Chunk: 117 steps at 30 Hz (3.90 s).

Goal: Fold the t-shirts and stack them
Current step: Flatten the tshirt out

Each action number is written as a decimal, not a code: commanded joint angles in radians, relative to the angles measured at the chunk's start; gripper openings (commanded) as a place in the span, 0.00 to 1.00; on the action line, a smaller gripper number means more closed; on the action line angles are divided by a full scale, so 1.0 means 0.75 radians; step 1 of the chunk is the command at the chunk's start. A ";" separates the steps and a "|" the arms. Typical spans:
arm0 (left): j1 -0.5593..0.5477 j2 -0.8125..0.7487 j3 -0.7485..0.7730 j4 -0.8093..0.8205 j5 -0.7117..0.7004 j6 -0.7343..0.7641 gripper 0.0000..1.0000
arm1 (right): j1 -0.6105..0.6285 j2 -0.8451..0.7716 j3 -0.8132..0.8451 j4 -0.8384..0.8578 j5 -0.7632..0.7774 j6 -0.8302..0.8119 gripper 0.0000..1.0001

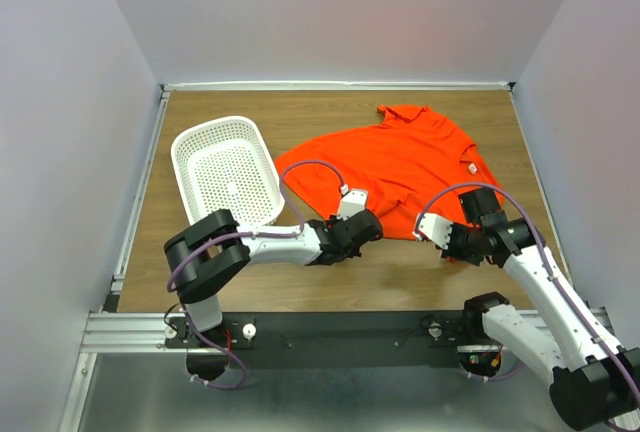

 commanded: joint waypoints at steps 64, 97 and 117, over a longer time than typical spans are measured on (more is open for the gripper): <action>0.060 -0.016 -0.197 0.428 0.424 0.273 0.67 | -0.716 1.341 0.868 0.735 -0.514 0.989 0.72; 0.131 -0.721 -0.365 0.227 0.168 0.091 0.83 | -0.510 1.778 1.459 0.351 -0.850 0.684 0.72; 0.670 -0.370 -0.382 0.449 0.481 0.232 0.82 | -0.383 2.018 1.633 0.343 -0.641 0.930 0.52</action>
